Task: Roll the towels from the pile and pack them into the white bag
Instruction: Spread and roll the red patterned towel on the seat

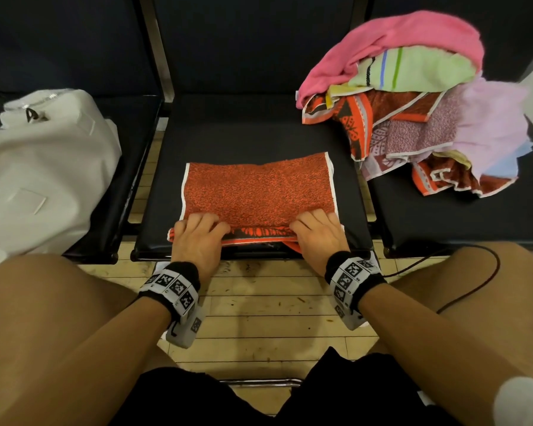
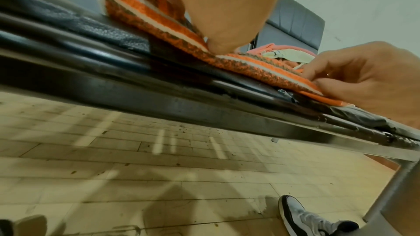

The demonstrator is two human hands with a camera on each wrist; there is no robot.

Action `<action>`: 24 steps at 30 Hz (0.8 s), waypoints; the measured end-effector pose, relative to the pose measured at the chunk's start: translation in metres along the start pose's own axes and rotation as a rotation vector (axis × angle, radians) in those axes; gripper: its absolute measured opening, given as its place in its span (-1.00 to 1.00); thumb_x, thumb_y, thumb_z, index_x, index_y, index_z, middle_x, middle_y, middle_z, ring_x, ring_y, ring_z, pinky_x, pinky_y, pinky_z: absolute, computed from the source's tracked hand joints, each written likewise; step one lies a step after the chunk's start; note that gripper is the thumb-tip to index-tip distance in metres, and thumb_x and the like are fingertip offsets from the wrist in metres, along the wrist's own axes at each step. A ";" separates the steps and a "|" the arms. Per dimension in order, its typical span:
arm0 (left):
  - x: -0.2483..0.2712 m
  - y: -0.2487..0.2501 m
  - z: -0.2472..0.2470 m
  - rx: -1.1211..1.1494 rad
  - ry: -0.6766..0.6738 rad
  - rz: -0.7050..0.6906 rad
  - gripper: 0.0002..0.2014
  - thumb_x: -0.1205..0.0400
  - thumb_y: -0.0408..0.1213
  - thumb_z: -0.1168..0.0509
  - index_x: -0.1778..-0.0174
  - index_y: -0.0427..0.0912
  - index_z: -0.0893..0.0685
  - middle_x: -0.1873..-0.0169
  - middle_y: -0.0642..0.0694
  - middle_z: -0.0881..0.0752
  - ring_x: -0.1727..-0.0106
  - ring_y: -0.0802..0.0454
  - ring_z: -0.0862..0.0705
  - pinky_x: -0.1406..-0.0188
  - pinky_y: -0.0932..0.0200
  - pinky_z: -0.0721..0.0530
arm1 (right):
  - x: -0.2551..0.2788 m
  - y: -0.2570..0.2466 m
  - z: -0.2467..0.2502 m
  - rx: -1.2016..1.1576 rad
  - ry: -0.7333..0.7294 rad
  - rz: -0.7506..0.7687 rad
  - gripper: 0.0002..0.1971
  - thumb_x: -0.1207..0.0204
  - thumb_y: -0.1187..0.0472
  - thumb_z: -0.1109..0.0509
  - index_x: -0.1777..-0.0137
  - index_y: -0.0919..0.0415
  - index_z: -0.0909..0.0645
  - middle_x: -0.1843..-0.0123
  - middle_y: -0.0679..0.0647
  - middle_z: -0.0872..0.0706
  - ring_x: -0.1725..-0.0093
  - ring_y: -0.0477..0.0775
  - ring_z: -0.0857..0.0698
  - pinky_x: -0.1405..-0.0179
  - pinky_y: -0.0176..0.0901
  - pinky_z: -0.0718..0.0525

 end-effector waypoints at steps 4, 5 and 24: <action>0.000 0.000 -0.003 0.044 -0.021 -0.023 -0.71 -0.42 -0.50 -0.46 -0.02 -0.14 -0.77 0.04 -0.10 -0.73 -0.01 -0.21 -0.62 0.04 -0.16 -0.57 | 0.005 -0.004 -0.001 -0.065 -0.001 -0.003 -0.81 -0.43 0.25 -0.46 -0.04 0.17 -0.72 0.00 0.05 -0.72 0.04 0.18 -0.62 0.06 0.08 -0.62; 0.001 -0.001 -0.002 0.056 -0.018 -0.006 -0.77 -0.49 -0.40 -0.39 -0.05 -0.16 -0.76 0.02 -0.11 -0.74 -0.02 -0.23 -0.64 0.03 -0.18 -0.60 | 0.007 -0.004 0.002 -0.086 -0.016 -0.025 -0.79 -0.46 0.19 -0.37 -0.06 0.17 -0.72 -0.02 0.05 -0.72 0.02 0.18 -0.61 0.03 0.08 -0.61; -0.002 -0.001 0.004 0.076 -0.134 0.062 -0.62 -0.57 -0.20 -0.10 -0.27 -0.10 -0.61 0.05 -0.11 -0.75 0.11 -0.20 -0.71 -0.07 -0.14 -0.53 | -0.001 0.008 0.009 -0.393 -0.142 -0.165 -0.82 -0.53 0.28 -0.25 -0.08 0.03 -0.49 -0.04 -0.01 -0.56 0.15 0.14 -0.52 0.10 0.01 -0.48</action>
Point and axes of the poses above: each hand's wrist, its own x-axis away from the middle knuckle, its own z-axis out of the back of the hand, y = z × x, the point moved 4 cm from there along -x, towards the middle knuckle
